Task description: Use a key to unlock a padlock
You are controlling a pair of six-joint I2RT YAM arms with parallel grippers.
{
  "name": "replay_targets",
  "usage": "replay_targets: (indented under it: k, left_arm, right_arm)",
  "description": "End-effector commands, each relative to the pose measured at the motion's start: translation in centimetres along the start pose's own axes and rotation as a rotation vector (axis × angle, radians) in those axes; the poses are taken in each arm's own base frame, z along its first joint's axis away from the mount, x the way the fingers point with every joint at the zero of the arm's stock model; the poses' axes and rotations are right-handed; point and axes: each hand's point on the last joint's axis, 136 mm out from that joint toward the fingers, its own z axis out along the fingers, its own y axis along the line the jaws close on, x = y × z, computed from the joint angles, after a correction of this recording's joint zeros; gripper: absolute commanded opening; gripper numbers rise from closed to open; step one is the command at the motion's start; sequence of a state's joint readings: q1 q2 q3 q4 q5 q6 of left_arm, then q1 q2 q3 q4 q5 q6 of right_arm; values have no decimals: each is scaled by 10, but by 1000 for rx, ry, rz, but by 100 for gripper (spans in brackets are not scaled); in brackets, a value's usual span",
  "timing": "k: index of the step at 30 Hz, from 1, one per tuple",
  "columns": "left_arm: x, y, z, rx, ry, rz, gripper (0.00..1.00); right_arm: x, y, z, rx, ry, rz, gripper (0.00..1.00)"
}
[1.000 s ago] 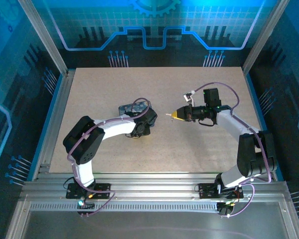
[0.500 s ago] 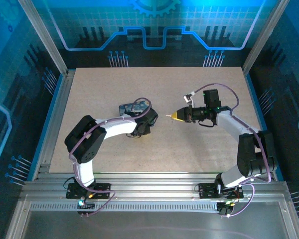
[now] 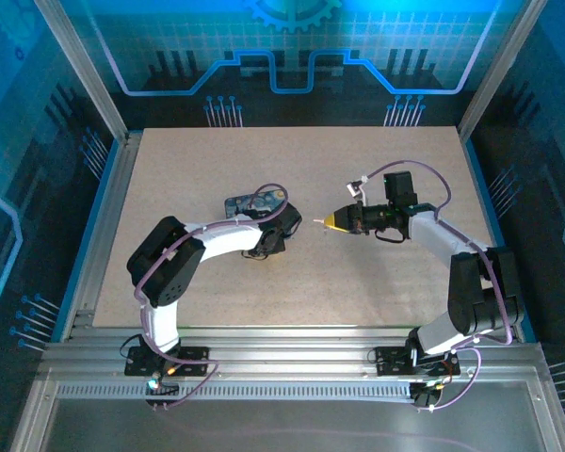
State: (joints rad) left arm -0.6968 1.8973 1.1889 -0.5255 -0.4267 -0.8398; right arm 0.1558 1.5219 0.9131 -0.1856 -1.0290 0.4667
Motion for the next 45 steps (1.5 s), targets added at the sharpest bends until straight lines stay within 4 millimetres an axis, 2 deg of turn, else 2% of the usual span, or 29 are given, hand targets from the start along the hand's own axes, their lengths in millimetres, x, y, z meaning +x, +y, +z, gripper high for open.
replay_targets:
  k: [1,5,10,14,17,22,26,29,32,39,40,45]
  left_arm:
    - [5,6,5,-48,9,12,22]
    - [4,5,-6,-28,23,12,10]
    - [-5,-6,-47,62,70,40,0]
    - [-7,-3,-83,83,177,82,0]
    - [0,2,-108,130,287,73,0]
    - [9,7,-144,231,468,-43,0]
    - [16,-1,-169,298,588,-131,0]
    - [29,-14,-176,358,707,-222,0]
    - [34,-24,-172,397,791,-319,0]
    - [20,-40,-174,479,833,-452,0]
    - [20,-41,-175,490,842,-466,0]
    - [11,-46,-174,551,846,-543,0]
  right_arm:
    - [0,9,-5,-20,-9,-32,0]
    - [2,9,-6,-13,-9,-34,0]
    - [3,11,-8,-4,-6,-36,0]
    - [-1,15,-11,-2,-5,-43,0]
    - [-3,24,-14,-3,-1,-49,0]
    - [-2,42,-23,1,-9,-64,0]
    - [4,51,-28,4,-13,-61,0]
    - [10,57,-30,-3,-4,-49,0]
    - [22,64,-28,3,21,-71,0]
    - [46,69,-10,25,29,-188,0]
    - [54,64,-5,25,40,-195,0]
    - [52,65,9,15,19,-246,0]
